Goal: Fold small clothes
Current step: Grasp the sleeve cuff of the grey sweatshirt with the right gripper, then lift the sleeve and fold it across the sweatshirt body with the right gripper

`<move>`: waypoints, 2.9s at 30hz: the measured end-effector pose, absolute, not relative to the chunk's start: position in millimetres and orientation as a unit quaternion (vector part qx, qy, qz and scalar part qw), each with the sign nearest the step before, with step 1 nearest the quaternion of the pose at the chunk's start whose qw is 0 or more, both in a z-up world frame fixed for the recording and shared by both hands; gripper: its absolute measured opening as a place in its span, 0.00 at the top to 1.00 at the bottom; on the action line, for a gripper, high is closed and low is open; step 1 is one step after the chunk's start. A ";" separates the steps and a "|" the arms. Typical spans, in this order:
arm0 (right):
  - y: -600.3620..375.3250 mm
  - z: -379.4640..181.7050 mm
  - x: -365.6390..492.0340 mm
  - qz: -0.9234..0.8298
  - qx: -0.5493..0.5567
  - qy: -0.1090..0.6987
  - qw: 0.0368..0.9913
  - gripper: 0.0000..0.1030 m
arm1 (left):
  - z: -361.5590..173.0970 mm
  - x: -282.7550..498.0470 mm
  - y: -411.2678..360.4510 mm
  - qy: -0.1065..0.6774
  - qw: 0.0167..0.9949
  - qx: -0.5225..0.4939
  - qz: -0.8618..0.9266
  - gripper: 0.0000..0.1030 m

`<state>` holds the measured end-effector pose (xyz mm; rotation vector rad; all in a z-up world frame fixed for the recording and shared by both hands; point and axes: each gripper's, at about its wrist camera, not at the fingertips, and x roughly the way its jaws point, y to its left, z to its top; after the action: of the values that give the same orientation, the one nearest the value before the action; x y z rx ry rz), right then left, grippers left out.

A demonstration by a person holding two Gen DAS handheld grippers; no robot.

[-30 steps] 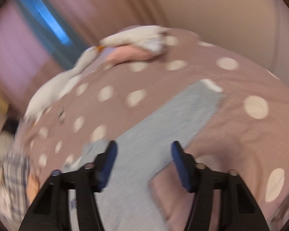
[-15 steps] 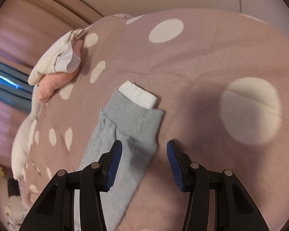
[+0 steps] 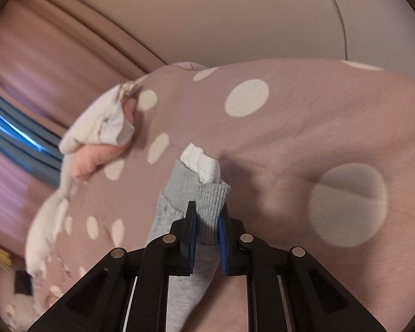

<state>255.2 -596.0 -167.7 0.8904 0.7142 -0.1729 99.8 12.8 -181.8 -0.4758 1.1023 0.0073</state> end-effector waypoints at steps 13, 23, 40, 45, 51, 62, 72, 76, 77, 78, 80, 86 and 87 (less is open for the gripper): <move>-491.3 -14.1 230.5 -0.031 0.242 0.272 0.931 0.86 | -133.9 88.4 42.8 0.454 0.859 -0.234 0.029 0.29; -374.6 31.2 211.6 0.049 0.142 0.251 0.956 0.86 | -113.5 69.9 65.6 0.418 0.873 -0.249 0.039 0.29; -206.8 -48.4 173.3 0.233 0.053 0.369 0.898 0.86 | -120.1 45.4 87.4 0.406 0.870 -0.274 0.060 0.29; -171.2 -98.2 166.5 0.262 0.040 0.436 0.860 0.86 | -129.6 44.4 90.7 0.411 0.864 -0.283 0.066 0.29; -149.8 -123.6 154.5 0.268 0.007 0.460 0.847 0.86 | -136.4 46.8 85.1 0.419 0.861 -0.281 0.058 0.29; -210.2 -96.7 138.3 0.304 0.090 0.437 0.842 0.43 | -146.3 84.9 61.0 0.436 0.847 -0.303 -0.010 0.28; -321.2 -139.7 149.0 0.142 0.146 0.451 0.869 0.43 | -199.6 151.5 24.0 0.499 0.802 -0.320 -0.074 0.35; -338.8 -158.3 152.4 0.121 0.164 0.468 0.860 0.43 | -203.9 162.2 10.0 0.499 0.810 -0.301 -0.067 0.47; -340.3 -161.1 153.7 0.120 0.170 0.468 0.859 0.43 | -203.9 163.8 7.4 0.501 0.812 -0.292 -0.063 0.51; -342.2 -162.1 155.2 0.121 0.175 0.468 0.857 0.43 | -203.9 165.9 5.9 0.503 0.814 -0.284 -0.058 0.55; -345.3 -165.2 159.0 0.121 0.181 0.468 0.856 0.43 | -202.3 167.6 1.7 0.502 0.821 -0.266 -0.054 0.68; -344.5 -169.6 163.2 0.115 0.180 0.474 0.854 0.43 | -171.4 167.2 5.3 0.471 0.847 -0.241 -0.047 0.86; -341.7 -167.2 163.0 0.118 0.178 0.473 0.855 0.43 | -160.4 166.4 7.6 0.456 0.855 -0.240 -0.051 0.86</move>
<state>163.0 -341.7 -167.2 0.3739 0.9939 0.2482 166.4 7.6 -160.4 -0.5046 0.9594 -0.1076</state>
